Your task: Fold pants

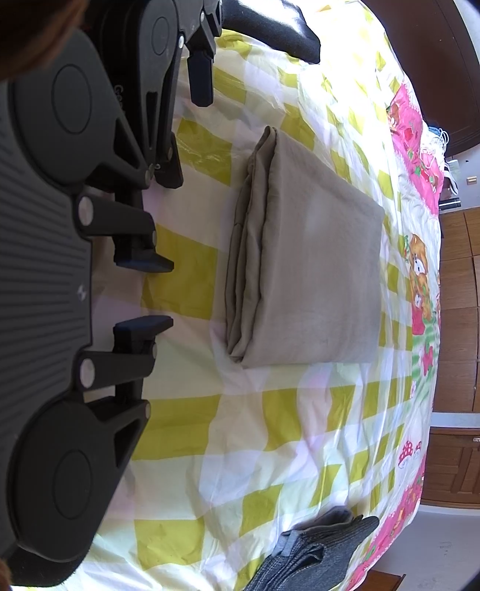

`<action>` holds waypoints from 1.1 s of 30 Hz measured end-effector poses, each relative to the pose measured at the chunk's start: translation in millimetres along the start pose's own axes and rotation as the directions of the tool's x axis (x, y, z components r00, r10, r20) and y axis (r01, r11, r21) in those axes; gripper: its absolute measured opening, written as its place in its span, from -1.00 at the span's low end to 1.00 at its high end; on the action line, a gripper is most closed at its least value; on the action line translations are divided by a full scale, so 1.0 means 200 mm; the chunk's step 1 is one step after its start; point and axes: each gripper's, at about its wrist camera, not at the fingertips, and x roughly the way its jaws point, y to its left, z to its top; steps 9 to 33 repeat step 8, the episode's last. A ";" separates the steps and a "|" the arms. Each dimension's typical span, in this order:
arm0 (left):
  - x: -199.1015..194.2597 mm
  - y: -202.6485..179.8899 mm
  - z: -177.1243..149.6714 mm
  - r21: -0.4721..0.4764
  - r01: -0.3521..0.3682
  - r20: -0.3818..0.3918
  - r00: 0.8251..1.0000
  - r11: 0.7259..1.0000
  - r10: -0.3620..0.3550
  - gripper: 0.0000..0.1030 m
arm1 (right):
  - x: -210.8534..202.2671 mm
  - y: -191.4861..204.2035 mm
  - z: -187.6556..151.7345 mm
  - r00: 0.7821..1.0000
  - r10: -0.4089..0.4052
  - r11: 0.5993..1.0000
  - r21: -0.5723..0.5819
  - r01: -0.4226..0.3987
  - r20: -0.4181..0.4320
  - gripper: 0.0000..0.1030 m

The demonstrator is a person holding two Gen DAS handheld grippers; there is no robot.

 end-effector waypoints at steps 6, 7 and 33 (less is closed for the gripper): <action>-0.01 -0.01 0.00 0.003 -0.017 0.020 1.000 1.000 0.017 0.79 | 0.00 0.00 0.00 1.000 0.002 1.000 0.004 -0.002 0.004 -0.48; -0.01 -0.01 0.00 0.003 -0.018 0.022 1.000 1.000 0.018 0.79 | 0.00 0.00 0.00 1.000 0.002 1.000 0.006 -0.002 0.006 -0.48; -0.01 -0.01 0.00 0.003 -0.019 0.024 1.000 1.000 0.019 0.79 | 0.00 -0.01 0.00 1.000 0.003 1.000 0.009 -0.003 0.007 -0.48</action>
